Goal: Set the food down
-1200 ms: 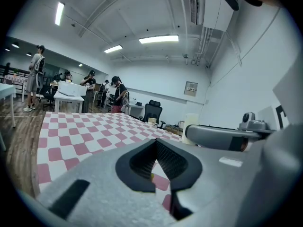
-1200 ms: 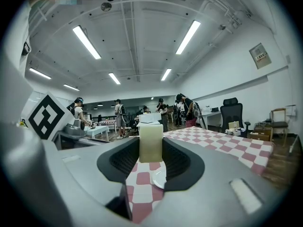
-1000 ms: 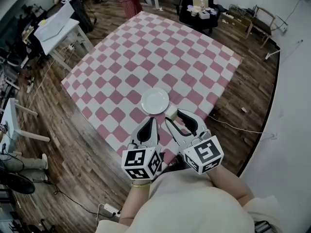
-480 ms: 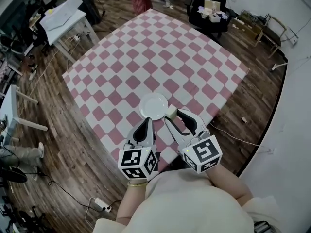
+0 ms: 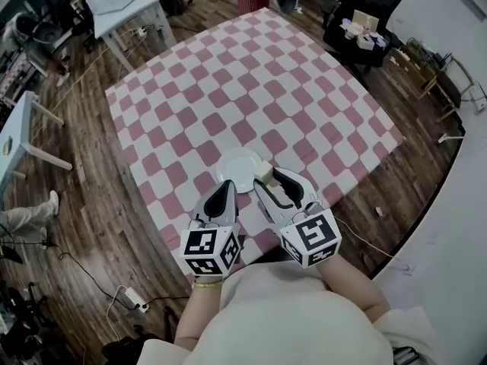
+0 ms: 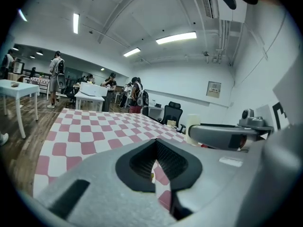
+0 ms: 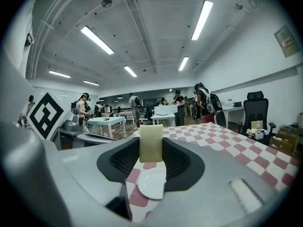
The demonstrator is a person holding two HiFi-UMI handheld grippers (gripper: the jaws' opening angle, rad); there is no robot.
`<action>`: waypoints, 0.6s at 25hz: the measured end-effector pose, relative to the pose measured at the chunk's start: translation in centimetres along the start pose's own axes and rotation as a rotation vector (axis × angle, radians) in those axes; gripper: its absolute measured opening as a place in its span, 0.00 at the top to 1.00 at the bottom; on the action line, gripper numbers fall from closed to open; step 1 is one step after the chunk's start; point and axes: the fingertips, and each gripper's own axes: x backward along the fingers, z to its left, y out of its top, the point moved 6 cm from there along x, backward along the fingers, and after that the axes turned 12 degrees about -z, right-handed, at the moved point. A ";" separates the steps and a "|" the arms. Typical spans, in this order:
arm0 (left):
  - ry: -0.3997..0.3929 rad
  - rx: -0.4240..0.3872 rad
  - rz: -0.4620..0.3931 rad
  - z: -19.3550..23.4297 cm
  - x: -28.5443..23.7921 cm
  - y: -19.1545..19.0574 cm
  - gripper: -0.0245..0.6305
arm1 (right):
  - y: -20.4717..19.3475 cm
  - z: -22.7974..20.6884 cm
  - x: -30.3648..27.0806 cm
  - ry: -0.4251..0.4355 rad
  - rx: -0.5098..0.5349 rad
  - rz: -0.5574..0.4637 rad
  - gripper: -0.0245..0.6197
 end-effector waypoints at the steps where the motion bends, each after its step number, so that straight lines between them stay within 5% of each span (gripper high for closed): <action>1: 0.010 -0.001 -0.002 0.1 -0.2 0.0 0.96 | -0.1 -0.2 -0.3 0.011 -0.001 0.005 0.72; 15: 0.164 0.032 -0.012 1.6 -0.3 -1.8 0.96 | -3.0 -1.7 -3.1 0.149 0.001 0.090 0.72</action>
